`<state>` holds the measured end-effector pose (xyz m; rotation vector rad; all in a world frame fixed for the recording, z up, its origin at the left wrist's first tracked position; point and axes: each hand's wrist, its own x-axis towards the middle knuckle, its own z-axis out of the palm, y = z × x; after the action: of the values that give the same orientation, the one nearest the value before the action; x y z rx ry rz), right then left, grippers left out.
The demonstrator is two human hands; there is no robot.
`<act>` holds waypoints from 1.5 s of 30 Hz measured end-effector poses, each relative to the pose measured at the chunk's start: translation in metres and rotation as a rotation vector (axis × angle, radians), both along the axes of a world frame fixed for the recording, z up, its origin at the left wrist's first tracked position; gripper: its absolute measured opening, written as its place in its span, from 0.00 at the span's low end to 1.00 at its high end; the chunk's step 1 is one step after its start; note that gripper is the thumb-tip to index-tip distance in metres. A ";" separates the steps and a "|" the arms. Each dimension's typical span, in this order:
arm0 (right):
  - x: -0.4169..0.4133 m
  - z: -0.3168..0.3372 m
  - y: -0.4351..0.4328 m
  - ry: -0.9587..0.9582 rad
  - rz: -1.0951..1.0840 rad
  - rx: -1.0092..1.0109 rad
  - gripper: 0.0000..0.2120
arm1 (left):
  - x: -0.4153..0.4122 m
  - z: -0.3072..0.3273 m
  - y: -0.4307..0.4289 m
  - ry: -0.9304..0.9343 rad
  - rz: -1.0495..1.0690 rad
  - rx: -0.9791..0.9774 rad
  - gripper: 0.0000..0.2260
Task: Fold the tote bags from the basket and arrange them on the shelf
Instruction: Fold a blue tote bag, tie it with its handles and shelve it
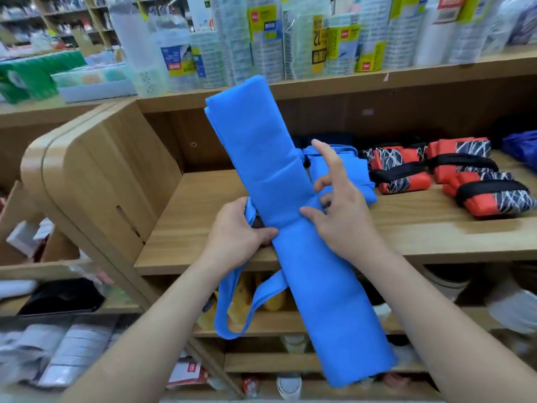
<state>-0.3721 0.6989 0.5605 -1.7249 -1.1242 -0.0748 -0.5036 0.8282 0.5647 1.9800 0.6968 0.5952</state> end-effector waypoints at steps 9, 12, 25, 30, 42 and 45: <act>0.005 -0.024 0.002 -0.287 -0.068 -0.215 0.22 | -0.040 -0.011 -0.004 0.009 -0.336 0.952 0.28; 0.010 -0.024 0.003 -0.260 -0.044 -0.285 0.05 | -0.056 -0.025 -0.005 0.336 -0.650 0.798 0.39; -0.014 -0.014 -0.016 0.232 -0.006 -0.203 0.30 | -0.013 -0.011 -0.015 -0.054 0.084 -0.038 0.08; -0.017 -0.014 -0.013 0.305 -0.124 -0.205 0.23 | -0.019 -0.013 -0.012 0.142 0.072 0.044 0.12; -0.013 -0.013 0.008 0.588 0.166 0.024 0.14 | -0.036 0.001 -0.023 0.240 0.192 0.659 0.24; -0.019 -0.015 0.007 0.582 0.241 -0.015 0.15 | -0.023 -0.005 -0.012 0.011 -0.036 0.094 0.11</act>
<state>-0.3911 0.7060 0.5456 -1.4695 -0.8797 0.5523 -0.5265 0.8160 0.5595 2.0801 0.6488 0.6048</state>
